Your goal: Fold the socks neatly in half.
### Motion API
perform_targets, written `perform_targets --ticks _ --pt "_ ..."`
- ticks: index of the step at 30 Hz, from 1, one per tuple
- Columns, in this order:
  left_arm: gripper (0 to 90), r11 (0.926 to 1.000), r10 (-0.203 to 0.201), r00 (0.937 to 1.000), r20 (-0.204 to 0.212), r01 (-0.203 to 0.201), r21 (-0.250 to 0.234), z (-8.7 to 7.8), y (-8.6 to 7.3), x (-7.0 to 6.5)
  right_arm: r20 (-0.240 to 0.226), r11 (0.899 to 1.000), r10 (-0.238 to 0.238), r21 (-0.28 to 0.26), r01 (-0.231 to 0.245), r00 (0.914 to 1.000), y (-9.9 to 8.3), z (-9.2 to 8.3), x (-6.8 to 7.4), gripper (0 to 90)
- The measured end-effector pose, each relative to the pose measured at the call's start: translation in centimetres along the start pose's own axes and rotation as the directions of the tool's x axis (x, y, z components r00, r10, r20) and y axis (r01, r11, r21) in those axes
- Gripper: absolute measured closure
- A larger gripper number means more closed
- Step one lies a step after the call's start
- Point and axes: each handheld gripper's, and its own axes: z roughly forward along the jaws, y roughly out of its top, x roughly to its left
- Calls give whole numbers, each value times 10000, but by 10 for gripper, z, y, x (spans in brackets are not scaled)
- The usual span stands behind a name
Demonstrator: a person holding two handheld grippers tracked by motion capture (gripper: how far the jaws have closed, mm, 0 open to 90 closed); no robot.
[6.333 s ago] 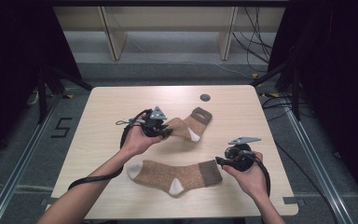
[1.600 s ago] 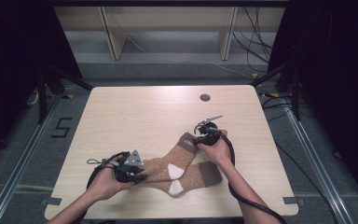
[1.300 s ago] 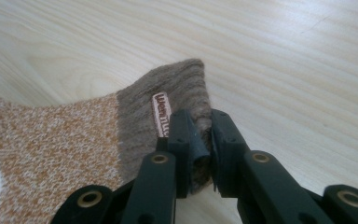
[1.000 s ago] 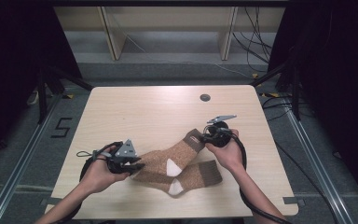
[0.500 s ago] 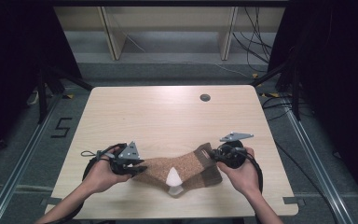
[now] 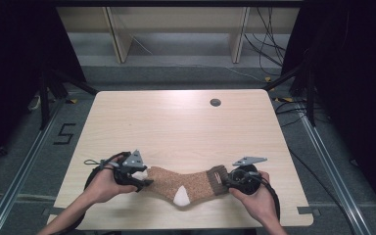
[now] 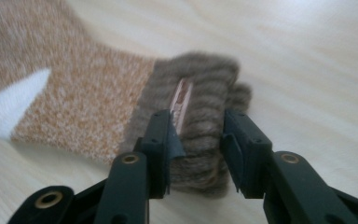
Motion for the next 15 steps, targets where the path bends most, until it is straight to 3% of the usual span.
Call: perform_targets --ticks 1,2,3,4,5,6,7,8,9,12,13,15 --pt "475 10000 0 10000 0 0 0 0 0 0 0 10000 0 0 0 10000 0 0 0 621" --pt "543 9996 -229 9997 -57 228 -145 -3 -1 3 110 9982 -317 -496 322 9994 3 -2 -4 617" --pt "543 9989 -451 9988 -210 447 -169 -6 -3 6 168 9985 207 -504 -198 9996 5 -6 -3 618" --pt "583 9979 -639 9976 -258 637 -94 -6 -6 8 256 9990 81 -435 -70 9996 8 -10 -7 620" --pt "615 9959 -909 9953 -320 910 6 -5 -8 9 166 9972 314 -679 -302 9994 10 -7 -7 621" --pt "632 9954 -931 9954 -241 937 224 -2 -11 9 205 9989 199 -435 -190 9996 11 -6 -10 623" --pt "634 9936 -1046 9944 -136 1051 422 2 -14 8 136 9988 430 -252 -426 9990 11 -3 -8 623" --pt "615 9893 -1314 9910 -255 1327 613 8 -19 9 88 9994 -85 -323 88 9999 10 10 -11 619" --pt "594 9893 -1314 9910 -255 1327 613 8 -19 9 88 9994 -85 -323 88 9999 10 10 -11 619" --pt "524 9830 -1713 9837 -550 1744 570 8 -22 13 74 9983 440 379 -442 9990 10 17 -10 621" --pt "507 9829 -1718 9833 -606 1752 570 7 -23 15 15 9989 427 212 -427 9991 9 20 -10 636" --pt "498 9788 -1961 9789 -582 1990 481 3 -25 17 -278 9982 389 467 -376 9989 8 23 -12 706"
